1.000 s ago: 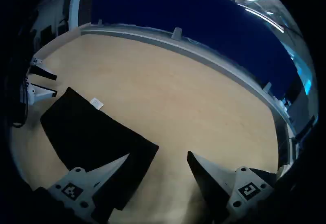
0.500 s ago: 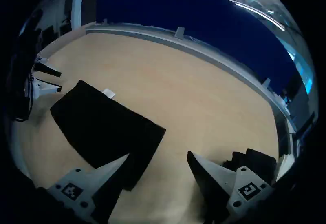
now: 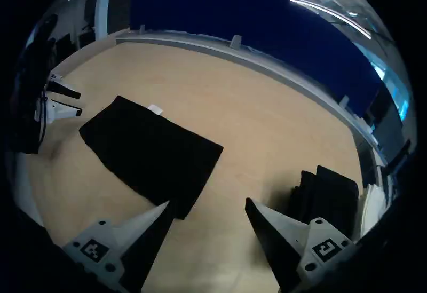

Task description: Fold towel

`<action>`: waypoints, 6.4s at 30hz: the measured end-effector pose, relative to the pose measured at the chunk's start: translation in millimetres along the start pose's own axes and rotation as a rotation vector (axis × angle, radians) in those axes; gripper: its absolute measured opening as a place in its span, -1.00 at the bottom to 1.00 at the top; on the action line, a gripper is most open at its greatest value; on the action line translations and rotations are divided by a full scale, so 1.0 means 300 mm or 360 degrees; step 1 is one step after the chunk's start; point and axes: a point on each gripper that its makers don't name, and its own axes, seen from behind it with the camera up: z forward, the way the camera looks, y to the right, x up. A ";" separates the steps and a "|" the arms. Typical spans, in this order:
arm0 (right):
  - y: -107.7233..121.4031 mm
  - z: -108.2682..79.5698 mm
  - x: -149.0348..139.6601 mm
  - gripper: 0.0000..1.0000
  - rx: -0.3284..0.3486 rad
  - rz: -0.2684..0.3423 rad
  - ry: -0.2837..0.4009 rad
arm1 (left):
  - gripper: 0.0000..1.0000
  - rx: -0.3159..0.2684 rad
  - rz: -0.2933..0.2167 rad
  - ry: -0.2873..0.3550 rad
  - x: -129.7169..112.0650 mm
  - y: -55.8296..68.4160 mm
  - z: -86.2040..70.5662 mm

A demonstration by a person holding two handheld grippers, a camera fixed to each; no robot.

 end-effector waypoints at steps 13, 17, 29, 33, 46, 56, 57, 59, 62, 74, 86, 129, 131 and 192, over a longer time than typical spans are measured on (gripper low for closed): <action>-0.079 0.016 -0.015 0.99 0.0146 -0.0101 -0.0019 | 0.73 0.0125 -0.0132 0.0020 -0.084 -0.083 -0.125; -0.112 0.025 -0.017 1.00 0.0200 -0.0159 -0.0029 | 0.73 0.0165 -0.0189 0.0023 -0.129 -0.108 -0.179; -0.162 0.045 -0.029 0.99 0.0312 -0.0261 -0.0062 | 0.73 0.0231 -0.0188 0.0051 -0.165 -0.115 -0.276; -0.175 0.056 -0.051 0.90 0.0356 -0.0311 -0.0094 | 0.73 0.0235 -0.0203 0.0053 -0.180 -0.107 -0.314; -0.167 0.106 -0.109 0.21 0.0412 -0.0307 -0.0186 | 0.73 0.0270 -0.0295 0.0053 -0.240 -0.108 -0.397; -0.174 0.118 -0.123 -0.48 0.0457 -0.0301 -0.0235 | 0.73 0.0290 -0.0300 0.0066 -0.243 -0.119 -0.434; -0.173 0.118 -0.123 -0.56 0.0459 -0.0305 -0.0238 | 0.73 0.0291 -0.0302 0.0066 -0.244 -0.119 -0.436; -0.173 0.118 -0.126 -0.71 0.0462 -0.0313 -0.0243 | 0.73 0.0294 -0.0306 0.0064 -0.248 -0.118 -0.438; -0.173 0.117 -0.126 -0.83 0.0461 -0.0321 -0.0239 | 0.73 0.0298 -0.0307 0.0062 -0.254 -0.118 -0.439; -0.170 0.084 -0.045 -0.88 0.0444 -0.0350 -0.0171 | 0.73 0.0294 -0.0312 0.0062 -0.262 -0.110 -0.449; -0.183 0.003 0.200 -0.88 0.0412 -0.0591 -0.0041 | 0.74 0.0325 -0.0314 0.0083 -0.254 -0.135 -0.488; -0.766 0.175 0.461 -0.88 0.0756 -0.1244 -0.0011 | 0.73 0.0472 -0.0438 0.0173 -0.289 -0.215 -0.684; -0.820 0.201 0.426 -0.88 0.0799 -0.1246 -0.0033 | 0.74 0.0483 -0.0452 0.0169 -0.301 -0.216 -0.688; -0.650 0.131 0.218 0.56 0.0759 -0.0772 -0.0088 | 0.73 0.0437 -0.0441 0.0185 -0.244 -0.172 -0.639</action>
